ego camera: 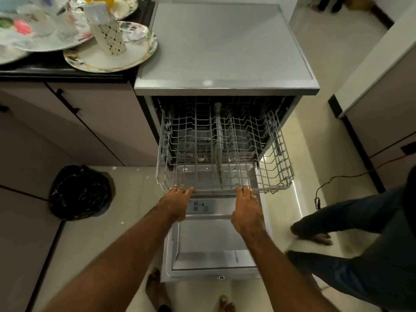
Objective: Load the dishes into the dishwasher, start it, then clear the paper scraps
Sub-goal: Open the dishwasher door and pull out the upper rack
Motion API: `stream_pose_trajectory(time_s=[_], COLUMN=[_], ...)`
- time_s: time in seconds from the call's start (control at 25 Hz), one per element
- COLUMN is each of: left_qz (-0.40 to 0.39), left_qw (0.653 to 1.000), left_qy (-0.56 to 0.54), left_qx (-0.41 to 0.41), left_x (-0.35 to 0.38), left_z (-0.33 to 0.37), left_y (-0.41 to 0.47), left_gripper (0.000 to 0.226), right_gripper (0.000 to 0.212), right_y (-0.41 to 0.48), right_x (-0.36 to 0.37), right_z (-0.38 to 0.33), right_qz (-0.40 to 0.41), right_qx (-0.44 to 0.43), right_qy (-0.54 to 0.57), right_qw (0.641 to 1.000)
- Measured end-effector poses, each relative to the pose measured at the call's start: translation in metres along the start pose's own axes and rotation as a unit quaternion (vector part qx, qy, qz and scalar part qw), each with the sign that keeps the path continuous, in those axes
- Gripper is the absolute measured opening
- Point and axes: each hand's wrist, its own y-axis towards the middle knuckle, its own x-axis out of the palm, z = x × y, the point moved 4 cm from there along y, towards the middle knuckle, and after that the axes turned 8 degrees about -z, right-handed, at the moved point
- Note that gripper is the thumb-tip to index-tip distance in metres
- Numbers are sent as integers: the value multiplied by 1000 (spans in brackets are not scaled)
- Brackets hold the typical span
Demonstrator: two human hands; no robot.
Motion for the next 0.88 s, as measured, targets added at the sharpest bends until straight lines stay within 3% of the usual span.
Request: stream_pose_trajectory(time_s=[0.6, 0.88], left_qz=[-11, -14], left_qw=[1000, 999], left_qy=[5, -24], left_qx=[-17, -32], left_x=[94, 85], left_z=[39, 48], left_y=[-95, -118], left_gripper=[107, 114], right_gripper=[88, 97], right_y=[-117, -122], right_x=[46, 28], right_z=[21, 16], right_qz=[-59, -102], right_qx=[2, -3], right_qy=[-60, -52], right_qw=[996, 993])
